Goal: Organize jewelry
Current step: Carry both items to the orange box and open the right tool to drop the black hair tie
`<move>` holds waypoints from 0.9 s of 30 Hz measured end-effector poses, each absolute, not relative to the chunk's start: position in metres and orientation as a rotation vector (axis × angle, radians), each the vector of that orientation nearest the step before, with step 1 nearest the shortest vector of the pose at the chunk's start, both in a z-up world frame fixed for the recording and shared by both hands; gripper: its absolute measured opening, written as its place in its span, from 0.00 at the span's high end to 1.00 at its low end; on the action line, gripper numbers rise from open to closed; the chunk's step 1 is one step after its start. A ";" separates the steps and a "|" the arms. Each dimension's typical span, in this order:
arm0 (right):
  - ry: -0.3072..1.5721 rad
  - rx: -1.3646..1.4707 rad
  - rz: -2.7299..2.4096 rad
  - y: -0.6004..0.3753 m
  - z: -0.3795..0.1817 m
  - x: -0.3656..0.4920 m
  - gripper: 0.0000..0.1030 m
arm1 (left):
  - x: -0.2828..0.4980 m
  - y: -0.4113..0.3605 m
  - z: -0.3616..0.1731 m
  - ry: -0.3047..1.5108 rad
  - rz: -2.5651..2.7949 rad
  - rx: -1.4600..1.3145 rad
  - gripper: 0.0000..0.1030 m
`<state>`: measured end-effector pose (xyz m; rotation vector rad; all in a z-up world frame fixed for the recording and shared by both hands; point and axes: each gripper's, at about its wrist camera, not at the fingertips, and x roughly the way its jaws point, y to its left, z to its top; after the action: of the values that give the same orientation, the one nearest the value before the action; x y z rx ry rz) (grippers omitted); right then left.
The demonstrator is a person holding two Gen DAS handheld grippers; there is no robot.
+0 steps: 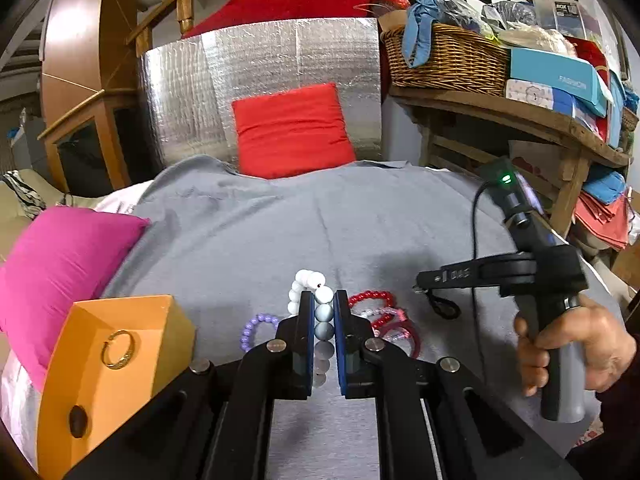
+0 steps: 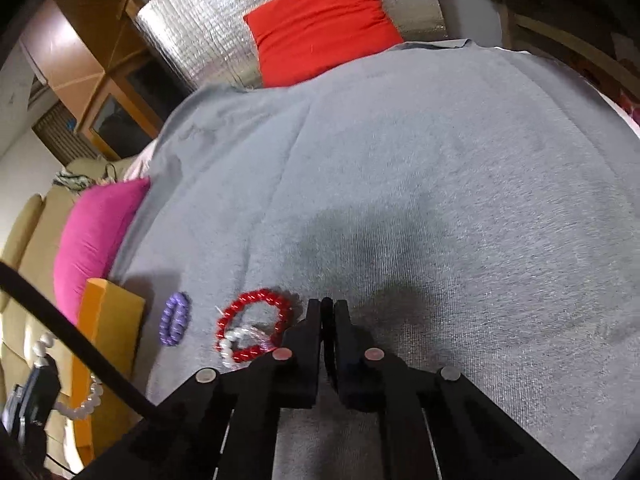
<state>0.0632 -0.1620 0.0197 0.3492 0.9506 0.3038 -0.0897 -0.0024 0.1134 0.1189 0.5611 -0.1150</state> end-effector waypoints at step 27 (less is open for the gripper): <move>0.829 0.497 0.599 -0.104 0.079 0.024 0.93 | -0.116 0.052 0.138 0.473 0.101 0.090 0.91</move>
<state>0.0240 -0.1035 0.0786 0.4971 0.8294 0.5993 -0.1163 0.0520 0.1379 0.0901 0.4725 0.1012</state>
